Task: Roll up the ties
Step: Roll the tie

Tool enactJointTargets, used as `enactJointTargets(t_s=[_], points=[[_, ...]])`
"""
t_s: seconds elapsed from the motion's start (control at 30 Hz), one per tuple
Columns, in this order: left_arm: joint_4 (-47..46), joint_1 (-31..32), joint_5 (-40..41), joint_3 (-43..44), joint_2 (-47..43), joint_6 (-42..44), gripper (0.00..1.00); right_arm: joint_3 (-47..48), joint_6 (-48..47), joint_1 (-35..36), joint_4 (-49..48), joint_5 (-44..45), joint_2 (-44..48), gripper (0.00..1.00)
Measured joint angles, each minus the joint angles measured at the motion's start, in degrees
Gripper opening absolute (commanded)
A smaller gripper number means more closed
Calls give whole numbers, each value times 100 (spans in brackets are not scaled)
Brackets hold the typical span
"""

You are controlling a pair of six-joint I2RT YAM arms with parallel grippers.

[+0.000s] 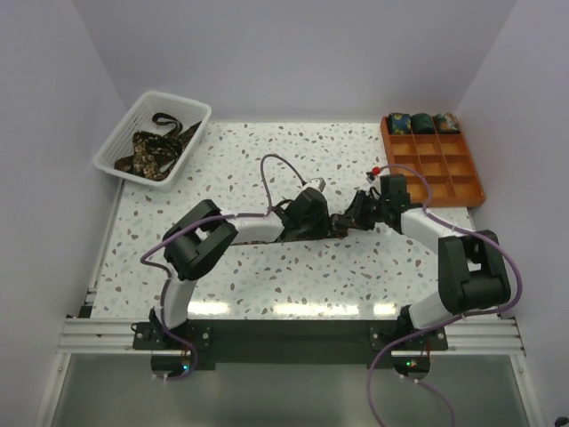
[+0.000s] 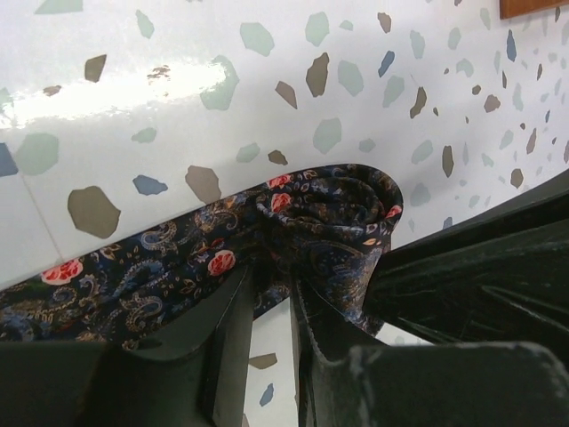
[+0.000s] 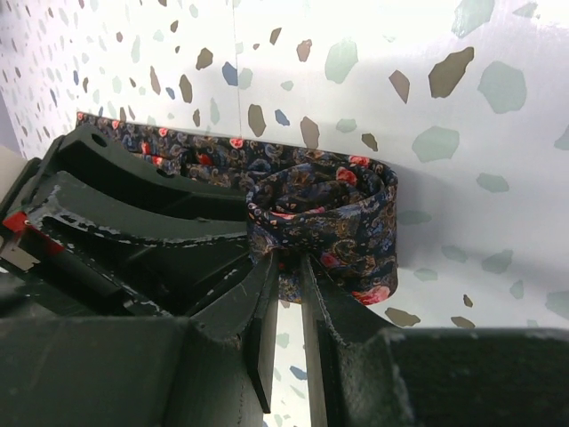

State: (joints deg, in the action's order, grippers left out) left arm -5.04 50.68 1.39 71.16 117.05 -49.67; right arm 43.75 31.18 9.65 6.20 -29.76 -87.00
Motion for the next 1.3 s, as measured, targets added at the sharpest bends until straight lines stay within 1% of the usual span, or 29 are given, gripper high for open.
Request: enactJointTargets(t_s=[0.17,0.2,0.23,0.33,0.87,1.07,1.3], points=[[-9,-2,-105,144,125,83,28,72,-50,-2,74,52,0,20],[-7,-2,-114,146,125,90,29,81,-61,-2,92,55,0,20],[-7,-2,-114,146,125,98,32,94,-70,-2,122,63,0,20],[-15,0,-111,140,122,116,33,114,-90,-2,170,81,0,20],[304,37,212,83,-52,337,33,127,-190,7,258,140,0,20],[459,33,339,-50,-280,387,34,127,-234,9,323,173,-2,20],[470,-44,354,-417,-772,380,36,177,-256,11,361,175,-13,21]])
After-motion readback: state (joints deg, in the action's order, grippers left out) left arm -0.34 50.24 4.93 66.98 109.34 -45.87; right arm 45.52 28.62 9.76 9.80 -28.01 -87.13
